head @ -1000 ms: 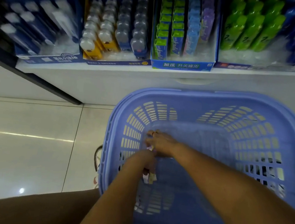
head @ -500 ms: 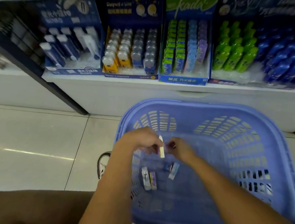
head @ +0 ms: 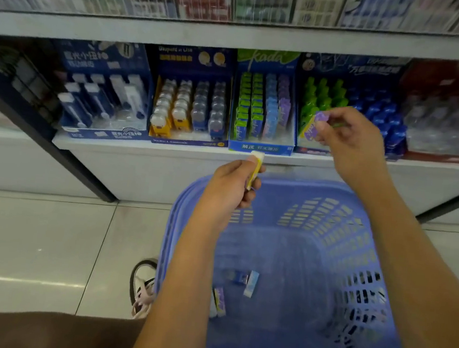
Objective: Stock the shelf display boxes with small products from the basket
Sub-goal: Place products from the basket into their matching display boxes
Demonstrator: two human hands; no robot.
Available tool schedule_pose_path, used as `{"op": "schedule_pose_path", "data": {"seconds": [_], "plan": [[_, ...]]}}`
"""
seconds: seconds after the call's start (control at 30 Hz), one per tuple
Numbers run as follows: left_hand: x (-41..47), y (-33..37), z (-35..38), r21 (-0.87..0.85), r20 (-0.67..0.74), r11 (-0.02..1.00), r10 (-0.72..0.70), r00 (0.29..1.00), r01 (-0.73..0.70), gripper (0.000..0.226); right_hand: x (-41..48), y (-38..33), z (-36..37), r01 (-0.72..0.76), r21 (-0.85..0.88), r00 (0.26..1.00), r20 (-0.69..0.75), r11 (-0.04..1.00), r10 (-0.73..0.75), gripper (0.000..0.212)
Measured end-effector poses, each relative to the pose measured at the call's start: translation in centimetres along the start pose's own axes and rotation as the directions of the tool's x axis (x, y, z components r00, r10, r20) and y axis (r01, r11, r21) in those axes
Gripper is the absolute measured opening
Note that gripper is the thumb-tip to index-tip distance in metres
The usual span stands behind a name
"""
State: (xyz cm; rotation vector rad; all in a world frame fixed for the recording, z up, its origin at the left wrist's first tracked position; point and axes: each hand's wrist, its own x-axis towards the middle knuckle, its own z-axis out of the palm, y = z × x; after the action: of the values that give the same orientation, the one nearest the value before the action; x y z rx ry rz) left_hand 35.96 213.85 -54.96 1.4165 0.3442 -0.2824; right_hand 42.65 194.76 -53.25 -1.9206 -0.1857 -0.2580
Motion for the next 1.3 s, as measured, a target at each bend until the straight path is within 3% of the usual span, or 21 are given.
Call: {"op": "schedule_pose_path", "data": {"seconds": [0.13,0.27,0.53,0.67,0.8,0.93,1.03,1.13,1.23,1.3], "plan": [[0.2,-0.4,1.2,-0.058,-0.029,0.998,-0.011,1.000,0.009,0.027,2.9,0.1,0.9,0.078,-0.232,0.997,-0.005,0.969,-0.081,0.010],[0.9,-0.6,1.0,-0.113,-0.059,0.993,-0.030,0.998,0.023,0.027,5.3,1.0,2.6,0.172,-0.374,0.985,0.081,0.911,-0.153,0.013],[2.0,-1.1,-0.1,-0.240,-0.080,0.971,-0.032,0.996,0.012,0.019,6.8,1.9,3.0,0.282,-0.450,0.958,0.174,0.848,-0.226,0.013],[2.4,-1.4,0.0,-0.194,-0.101,0.981,-0.032,0.994,0.012,0.016,6.5,2.5,3.2,0.298,-0.490,0.947,0.258,0.819,-0.191,0.014],[2.5,-1.6,0.2,-0.127,-0.122,0.992,0.003,0.993,-0.019,0.012,6.8,2.8,3.5,0.314,-0.609,0.947,0.251,0.728,-0.199,0.018],[2.4,-1.5,0.3,-0.229,-0.108,0.973,0.018,0.994,-0.042,0.008,6.9,1.7,3.6,0.286,-0.649,0.952,0.273,0.705,-0.134,0.022],[2.2,-1.4,0.4,-0.405,-0.086,0.913,0.017,0.996,-0.051,0.008,4.6,0.5,2.9,0.182,-0.507,0.975,0.207,0.843,-0.085,0.026],[2.2,-1.2,0.7,-0.502,-0.117,0.861,0.032,0.993,-0.087,0.006,0.4,-0.5,2.0,0.012,-0.183,0.970,0.242,0.983,0.033,0.027],[2.0,-1.1,1.2,-0.514,-0.111,0.848,0.085,0.990,-0.130,0.011,-2.7,-1.2,1.8,-0.209,0.141,0.938,0.308,0.968,0.158,0.025],[1.7,-1.1,1.7,-0.515,-0.073,0.846,0.115,0.991,-0.136,0.018,-3.5,-1.3,2.3,-0.296,0.277,0.943,0.236,0.914,0.234,0.021]]}}
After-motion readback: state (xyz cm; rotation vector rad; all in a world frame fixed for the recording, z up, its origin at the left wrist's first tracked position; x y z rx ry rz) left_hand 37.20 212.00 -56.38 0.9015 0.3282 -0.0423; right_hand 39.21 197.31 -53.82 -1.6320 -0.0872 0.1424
